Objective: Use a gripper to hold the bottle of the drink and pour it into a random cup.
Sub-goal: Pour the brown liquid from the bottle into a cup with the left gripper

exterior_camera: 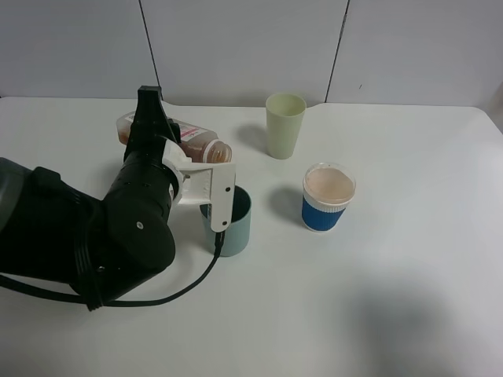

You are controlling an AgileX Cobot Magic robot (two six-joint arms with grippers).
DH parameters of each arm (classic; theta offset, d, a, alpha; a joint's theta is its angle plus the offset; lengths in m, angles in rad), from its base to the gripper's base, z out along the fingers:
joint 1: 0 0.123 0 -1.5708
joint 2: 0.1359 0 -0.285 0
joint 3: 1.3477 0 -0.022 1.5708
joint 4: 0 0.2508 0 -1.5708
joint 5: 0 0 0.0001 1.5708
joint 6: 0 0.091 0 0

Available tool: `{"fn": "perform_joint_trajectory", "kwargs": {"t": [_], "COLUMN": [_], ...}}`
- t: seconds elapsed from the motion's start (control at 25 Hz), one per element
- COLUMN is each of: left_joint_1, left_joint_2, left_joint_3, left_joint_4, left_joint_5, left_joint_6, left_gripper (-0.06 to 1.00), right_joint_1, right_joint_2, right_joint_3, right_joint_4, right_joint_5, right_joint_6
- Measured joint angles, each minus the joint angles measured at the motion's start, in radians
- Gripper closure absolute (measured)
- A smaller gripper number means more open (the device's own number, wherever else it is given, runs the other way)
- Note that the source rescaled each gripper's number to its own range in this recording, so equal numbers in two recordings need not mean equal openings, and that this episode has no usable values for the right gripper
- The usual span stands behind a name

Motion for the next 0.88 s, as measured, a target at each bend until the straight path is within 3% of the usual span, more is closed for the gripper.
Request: {"fn": "perform_joint_trajectory", "kwargs": {"t": [0.88], "left_joint_1": [0.000], "left_joint_2": [0.000], "left_joint_3": [0.000], "left_joint_4": [0.000], "left_joint_5": [0.021], "left_joint_6": [0.007], "left_gripper": [0.94], "right_joint_1": [0.000], "right_joint_2": [0.000], "right_joint_3": [0.000], "right_joint_4": [0.000], "right_joint_5": [0.000], "right_joint_6": [0.000]}}
